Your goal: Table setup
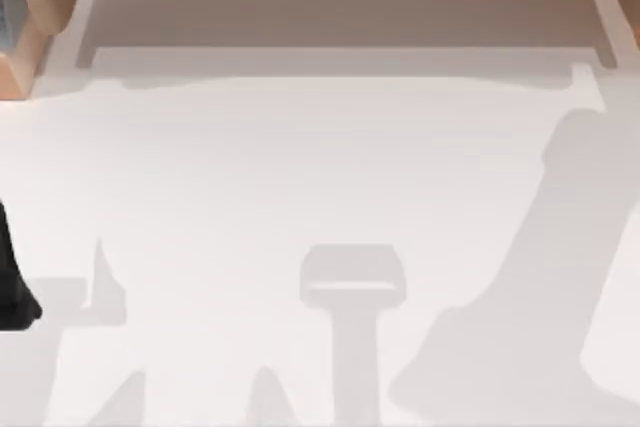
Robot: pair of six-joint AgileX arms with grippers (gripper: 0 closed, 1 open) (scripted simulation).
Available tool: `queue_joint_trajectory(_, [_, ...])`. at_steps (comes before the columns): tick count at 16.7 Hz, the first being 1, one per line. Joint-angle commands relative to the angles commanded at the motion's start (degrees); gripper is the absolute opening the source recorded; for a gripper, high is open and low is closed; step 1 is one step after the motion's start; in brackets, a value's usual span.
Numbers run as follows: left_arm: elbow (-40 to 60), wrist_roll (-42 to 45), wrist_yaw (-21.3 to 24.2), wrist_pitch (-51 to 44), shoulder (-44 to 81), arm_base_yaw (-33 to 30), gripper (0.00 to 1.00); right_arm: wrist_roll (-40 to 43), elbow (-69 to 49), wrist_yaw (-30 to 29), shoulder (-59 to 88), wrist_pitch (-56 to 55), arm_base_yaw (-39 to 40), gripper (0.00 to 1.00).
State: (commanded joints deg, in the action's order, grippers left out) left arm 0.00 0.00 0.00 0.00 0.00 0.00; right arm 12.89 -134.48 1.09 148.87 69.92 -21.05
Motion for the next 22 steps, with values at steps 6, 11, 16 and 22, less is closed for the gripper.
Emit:
queue_joint_trajectory(6, [0.00,0.00,0.00,0.00,0.00,0.00,1.00,0.00,0.00,0.00,0.00,0.00,0.00,0.00])
queue_joint_trajectory(11, [0.00,0.00,0.00,0.00,0.00,0.00,1.00,0.04,-0.24,0.03,-0.56,0.21,-0.22,0.00])
queue_joint_trajectory(16, [0.00,0.00,0.00,0.00,0.00,0.00,1.00,1.87,2.84,0.12,-7.08,1.49,-0.83,0.00])
queue_joint_trajectory(22, [0.00,0.00,0.00,0.00,0.00,0.00,1.00,4.91,10.47,0.26,-22.53,-2.17,-1.12,0.00])
